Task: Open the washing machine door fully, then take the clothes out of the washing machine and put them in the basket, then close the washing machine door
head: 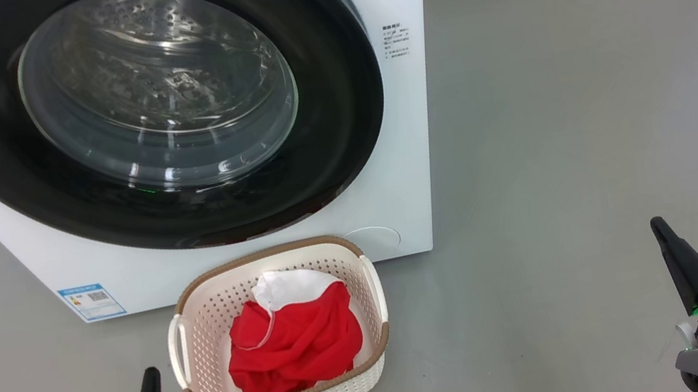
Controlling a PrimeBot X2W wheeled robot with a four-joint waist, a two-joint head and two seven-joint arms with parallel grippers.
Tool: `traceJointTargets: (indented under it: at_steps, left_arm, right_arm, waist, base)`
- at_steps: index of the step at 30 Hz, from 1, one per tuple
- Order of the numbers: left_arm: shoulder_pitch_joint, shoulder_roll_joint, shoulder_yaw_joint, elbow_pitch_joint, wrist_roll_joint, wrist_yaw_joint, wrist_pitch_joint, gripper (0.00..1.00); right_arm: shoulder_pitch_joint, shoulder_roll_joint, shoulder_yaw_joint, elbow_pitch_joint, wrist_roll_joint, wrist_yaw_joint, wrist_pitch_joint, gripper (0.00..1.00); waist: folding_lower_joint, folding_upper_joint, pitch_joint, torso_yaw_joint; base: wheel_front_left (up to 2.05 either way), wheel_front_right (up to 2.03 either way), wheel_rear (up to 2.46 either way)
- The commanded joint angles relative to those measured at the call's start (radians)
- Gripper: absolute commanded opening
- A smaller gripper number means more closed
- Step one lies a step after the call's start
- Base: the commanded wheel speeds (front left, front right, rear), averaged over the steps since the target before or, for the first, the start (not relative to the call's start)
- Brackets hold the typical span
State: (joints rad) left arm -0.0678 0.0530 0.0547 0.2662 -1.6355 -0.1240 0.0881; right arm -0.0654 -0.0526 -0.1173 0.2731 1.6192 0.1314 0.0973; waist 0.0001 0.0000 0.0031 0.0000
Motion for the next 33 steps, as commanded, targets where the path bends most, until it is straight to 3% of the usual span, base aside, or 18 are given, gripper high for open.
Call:
traceJointTargets:
  at_steps: [1, 33]
  left_arm:
    - [-0.038, 0.014, 0.035, -0.022, 0.007, -0.007, 0.006, 0.0]
    - [-0.039, 0.008, 0.044, -0.022, 0.014, -0.007, 0.013, 0.0]
  right_arm:
    - [-0.041, -0.007, 0.017, -0.029, 0.0, -0.001, 0.005, 0.0]
    - [-0.042, -0.004, 0.011, -0.029, -0.004, -0.001, 0.01, 0.0]
  waist:
    - [-0.0001, 0.0, 0.0, 0.0]
    - [-0.0001, 0.0, 0.0, 0.0]
  base:
    - [0.0, 0.0, 0.0]
    - [0.0, 0.0, 0.0]
